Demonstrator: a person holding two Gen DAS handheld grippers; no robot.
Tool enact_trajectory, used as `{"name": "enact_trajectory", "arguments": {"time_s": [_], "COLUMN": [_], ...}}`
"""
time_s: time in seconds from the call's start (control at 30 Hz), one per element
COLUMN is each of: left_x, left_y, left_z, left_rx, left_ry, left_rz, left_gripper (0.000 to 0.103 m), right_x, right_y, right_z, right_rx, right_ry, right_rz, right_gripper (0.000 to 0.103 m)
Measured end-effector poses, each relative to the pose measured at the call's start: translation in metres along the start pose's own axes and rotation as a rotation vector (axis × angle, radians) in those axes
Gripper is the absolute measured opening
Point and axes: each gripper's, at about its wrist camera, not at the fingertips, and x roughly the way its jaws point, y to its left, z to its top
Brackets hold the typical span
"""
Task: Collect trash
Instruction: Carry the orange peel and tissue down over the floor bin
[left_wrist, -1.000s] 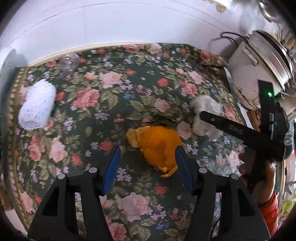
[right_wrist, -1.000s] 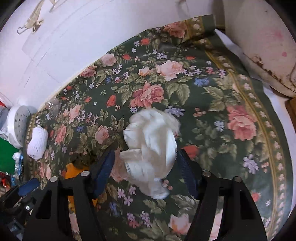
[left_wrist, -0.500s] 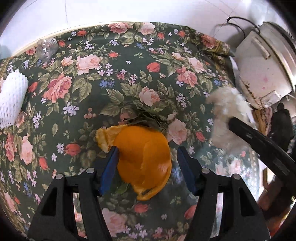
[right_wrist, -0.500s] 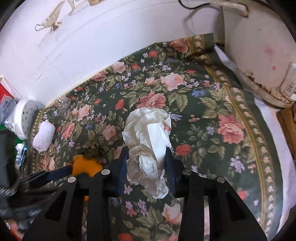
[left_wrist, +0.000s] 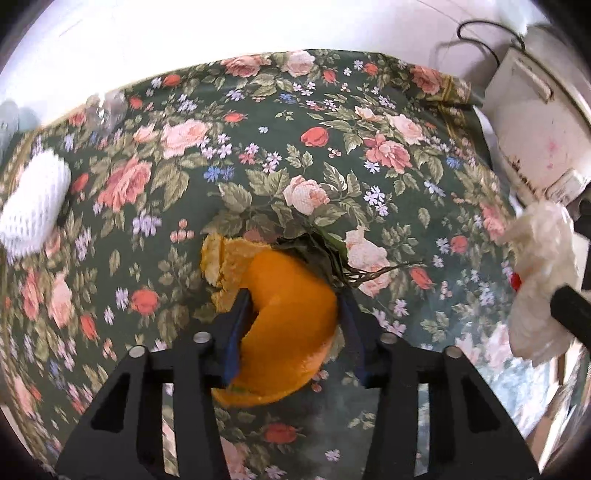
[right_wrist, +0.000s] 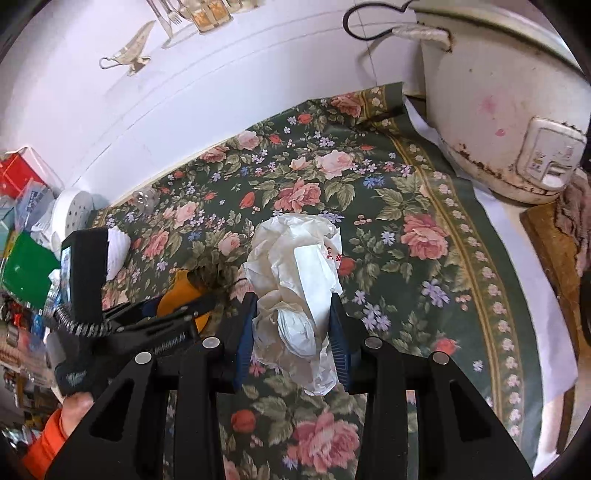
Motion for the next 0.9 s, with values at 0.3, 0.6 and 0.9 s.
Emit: {"name": "enact_trajectory", "arguments": {"time_s": [0.3, 0.6, 0.9], "left_x": [-0.059, -0.159, -0.239], "left_y": [-0.001, 0.005, 0.034], "left_z": [-0.034, -0.075, -0.149], "left_rx": [-0.078, -0.107, -0.066], "left_ry": [-0.072, -0.204, -0.29], "left_rz": [0.02, 0.022, 0.035], "left_gripper": [0.034, 0.034, 0.034], "right_x": [-0.036, -0.075, -0.123], "right_y": [0.0, 0.022, 0.071], "right_z": [-0.016, -0.04, -0.093], "right_rx": [-0.07, -0.117, -0.151], "right_ry": [-0.023, -0.058, -0.113], "right_rz": [0.05, 0.106, 0.105], "right_gripper": [0.034, 0.034, 0.034]}}
